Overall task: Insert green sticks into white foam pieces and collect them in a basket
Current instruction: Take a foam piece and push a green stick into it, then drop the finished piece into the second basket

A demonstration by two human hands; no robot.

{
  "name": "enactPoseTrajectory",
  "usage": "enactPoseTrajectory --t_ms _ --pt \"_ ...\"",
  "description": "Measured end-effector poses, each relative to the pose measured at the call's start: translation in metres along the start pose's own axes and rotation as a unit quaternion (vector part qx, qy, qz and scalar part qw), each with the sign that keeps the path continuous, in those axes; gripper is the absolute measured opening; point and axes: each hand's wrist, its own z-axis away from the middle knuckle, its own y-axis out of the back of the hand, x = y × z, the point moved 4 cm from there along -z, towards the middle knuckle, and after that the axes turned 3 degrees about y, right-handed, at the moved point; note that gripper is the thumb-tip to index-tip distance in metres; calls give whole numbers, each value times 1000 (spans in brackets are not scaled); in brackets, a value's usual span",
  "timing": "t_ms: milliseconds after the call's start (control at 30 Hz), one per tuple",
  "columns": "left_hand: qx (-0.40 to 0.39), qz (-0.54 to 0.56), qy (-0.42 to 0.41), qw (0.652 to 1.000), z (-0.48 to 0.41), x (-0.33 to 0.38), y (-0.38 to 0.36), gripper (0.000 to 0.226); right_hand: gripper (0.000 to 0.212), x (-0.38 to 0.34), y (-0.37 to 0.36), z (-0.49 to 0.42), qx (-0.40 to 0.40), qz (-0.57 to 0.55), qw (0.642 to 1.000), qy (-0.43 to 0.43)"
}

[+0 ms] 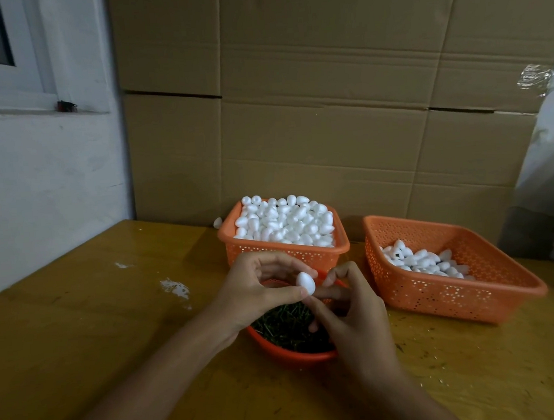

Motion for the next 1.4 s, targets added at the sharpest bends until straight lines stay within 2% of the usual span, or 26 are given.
enactPoseTrajectory --t_ms 667,767,833,900,1000,1100,1200,1400 --pt "-22 20 -18 999 -2 -5 0 24 33 3 -2 0 1 -3 1000 9" --pt "-14 33 -35 999 -2 -5 -2 33 30 -2 2 -4 -4 6 1000 20" --pt "-2 30 -51 998 -1 -6 -6 44 30 -5 16 -13 21 6 1000 14" --pt "13 -9 -68 998 1 -7 -10 43 32 -3 42 -26 84 3 996 -7" --pt "23 -144 -102 984 4 -8 -15 24 31 5 91 -41 197 91 976 -7" --pt "7 -291 -143 946 8 -8 -24 22 32 22 125 -45 241 243 939 -10" --pt "-2 -313 -153 937 10 -8 -27 29 32 48 138 -45 194 358 912 -48" --pt "-5 -305 -143 942 10 -7 -26 31 37 65 152 -50 79 470 872 -115"
